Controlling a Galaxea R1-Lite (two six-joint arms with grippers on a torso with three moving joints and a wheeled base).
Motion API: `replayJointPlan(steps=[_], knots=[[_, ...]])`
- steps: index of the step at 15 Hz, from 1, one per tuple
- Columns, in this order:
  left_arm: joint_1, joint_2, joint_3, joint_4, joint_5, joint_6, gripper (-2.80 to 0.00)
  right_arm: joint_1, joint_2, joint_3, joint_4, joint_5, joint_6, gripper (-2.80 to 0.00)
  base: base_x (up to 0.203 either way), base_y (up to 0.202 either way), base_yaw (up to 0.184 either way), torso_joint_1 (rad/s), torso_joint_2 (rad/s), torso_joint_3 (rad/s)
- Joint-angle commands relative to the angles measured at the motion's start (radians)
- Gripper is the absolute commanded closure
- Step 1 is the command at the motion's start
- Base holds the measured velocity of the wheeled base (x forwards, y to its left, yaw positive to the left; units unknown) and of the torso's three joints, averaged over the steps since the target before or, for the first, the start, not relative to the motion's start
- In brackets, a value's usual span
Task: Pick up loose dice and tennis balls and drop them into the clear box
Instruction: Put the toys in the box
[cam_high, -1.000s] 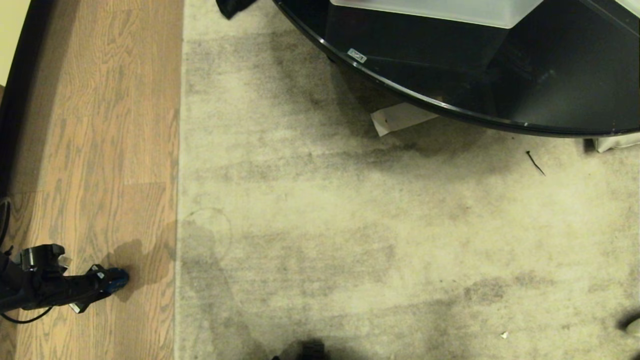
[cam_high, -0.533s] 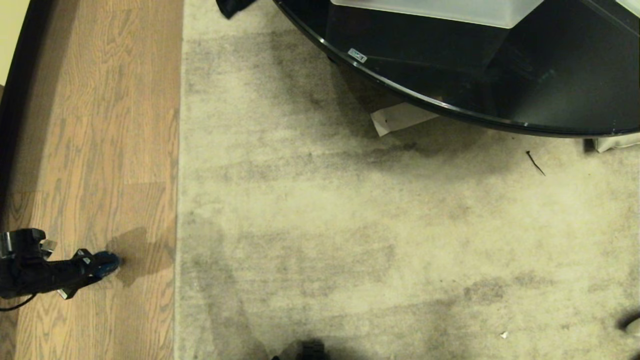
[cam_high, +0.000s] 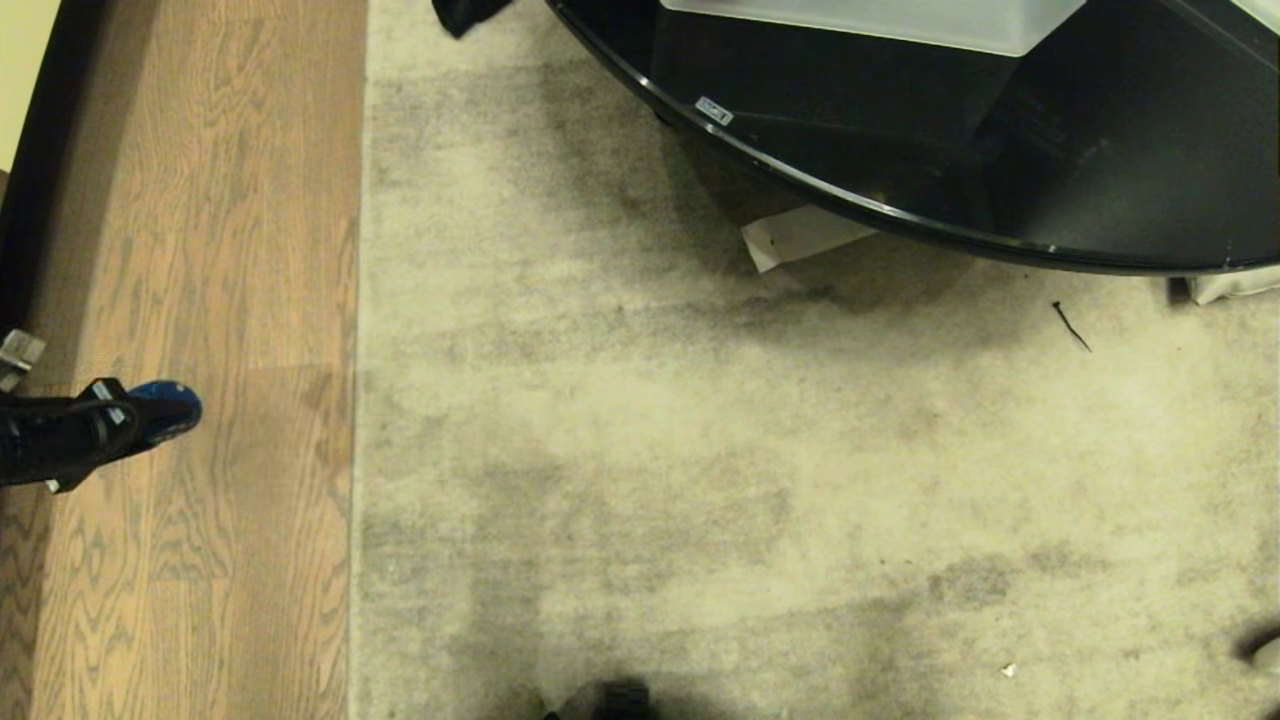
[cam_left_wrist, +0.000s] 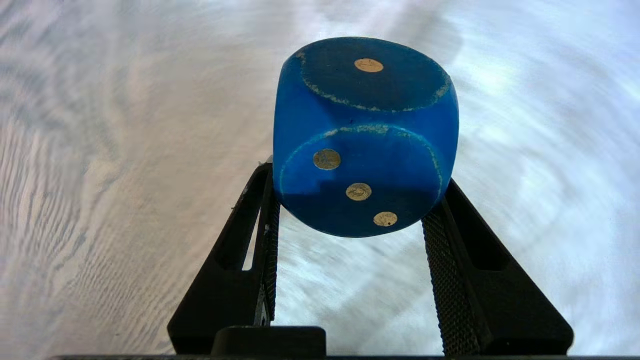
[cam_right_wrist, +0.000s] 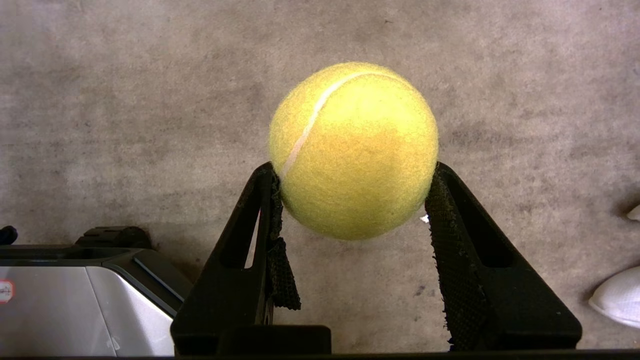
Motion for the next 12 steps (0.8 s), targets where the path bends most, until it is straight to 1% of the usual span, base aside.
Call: replayJointPlan(steps=[1,2,5,6,8,10,12], knots=[[-0.122,-0.258,-0.003,0.124,0.117,0.048,0.00,0.000,0.000,0.002,0.000,0.000,0.000,0.00,0.000,0.000,0.000,0.000,0.00,0.000],[-0.162,-0.321,-0.007,0.181,0.150,0.080,0.00,0.000,0.000,0.002,0.000,0.000,0.000,0.00,0.000,0.000,0.000,0.000,0.00,0.000],[-0.272,-0.492,-0.025,0.325,0.207,0.140,0.00,0.000,0.000,0.002,0.000,0.000,0.000,0.00,0.000,0.000,0.000,0.000,0.00,0.000],[-0.295,-0.549,-0.025,0.365,0.220,0.165,0.00,0.000,0.000,0.001,0.000,0.000,0.000,0.00,0.000,0.000,0.000,0.000,0.00,0.000],[-0.317,-0.674,-0.013,0.444,0.233,0.209,0.00,0.000,0.000,0.001,0.000,0.000,0.000,0.00,0.000,0.000,0.000,0.000,0.00,0.000],[-0.334,-0.817,0.058,0.480,0.238,0.224,0.00,0.000,0.000,0.001,0.000,0.000,0.000,0.00,0.000,0.000,0.000,0.000,0.00,0.000],[-0.351,-0.965,0.177,0.494,0.247,0.231,0.00,0.000,0.000,0.001,0.000,0.000,0.000,0.00,0.000,0.000,0.000,0.000,0.00,0.000]])
